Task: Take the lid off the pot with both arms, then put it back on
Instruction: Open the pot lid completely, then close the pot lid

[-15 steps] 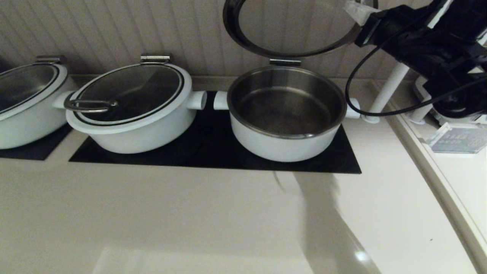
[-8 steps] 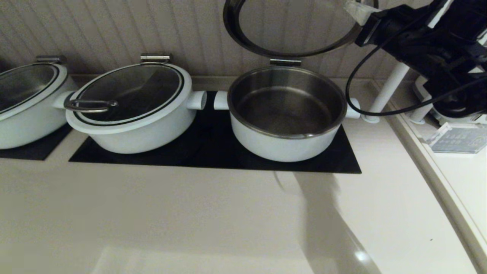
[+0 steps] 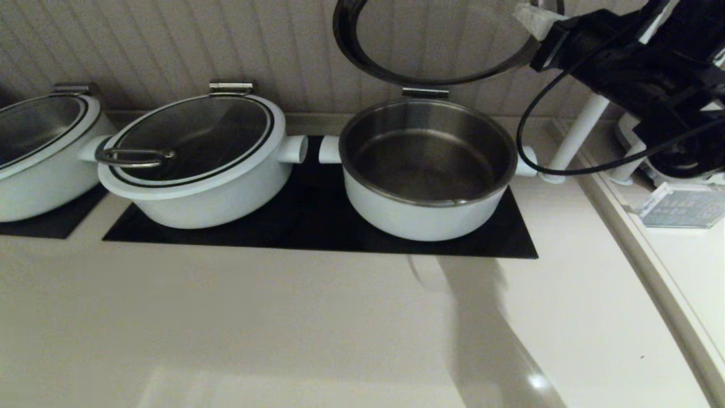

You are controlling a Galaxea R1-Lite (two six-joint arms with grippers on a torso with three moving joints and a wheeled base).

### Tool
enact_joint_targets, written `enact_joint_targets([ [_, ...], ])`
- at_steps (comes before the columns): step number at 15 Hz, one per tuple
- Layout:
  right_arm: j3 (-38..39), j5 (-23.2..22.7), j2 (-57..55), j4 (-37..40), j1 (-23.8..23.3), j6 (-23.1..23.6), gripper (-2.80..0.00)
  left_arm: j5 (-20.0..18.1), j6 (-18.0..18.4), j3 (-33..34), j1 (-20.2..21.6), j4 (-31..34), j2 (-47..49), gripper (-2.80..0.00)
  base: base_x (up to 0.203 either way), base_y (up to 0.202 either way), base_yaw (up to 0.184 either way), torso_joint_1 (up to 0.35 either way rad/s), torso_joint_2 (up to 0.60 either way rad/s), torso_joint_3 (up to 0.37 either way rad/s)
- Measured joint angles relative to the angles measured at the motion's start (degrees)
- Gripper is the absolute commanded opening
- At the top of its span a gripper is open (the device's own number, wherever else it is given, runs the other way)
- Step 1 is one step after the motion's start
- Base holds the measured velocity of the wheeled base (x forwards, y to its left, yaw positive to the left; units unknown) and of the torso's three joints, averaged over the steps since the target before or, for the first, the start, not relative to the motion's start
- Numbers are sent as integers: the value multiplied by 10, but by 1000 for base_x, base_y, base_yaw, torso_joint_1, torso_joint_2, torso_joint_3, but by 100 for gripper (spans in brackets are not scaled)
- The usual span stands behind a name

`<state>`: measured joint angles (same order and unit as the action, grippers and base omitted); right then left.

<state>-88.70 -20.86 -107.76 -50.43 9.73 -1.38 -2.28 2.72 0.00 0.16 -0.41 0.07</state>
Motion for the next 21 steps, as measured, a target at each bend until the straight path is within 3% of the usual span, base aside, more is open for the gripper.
enact_joint_targets([
  [11,71,1,43,-3,0,1,-280,0,0,0,0,0,0,-280,0,0,0,0,0,0],
  [21,237,-18,134,0,1,0,-280,0,0,0,0,0,0,-280,0,0,0,0,0,0],
])
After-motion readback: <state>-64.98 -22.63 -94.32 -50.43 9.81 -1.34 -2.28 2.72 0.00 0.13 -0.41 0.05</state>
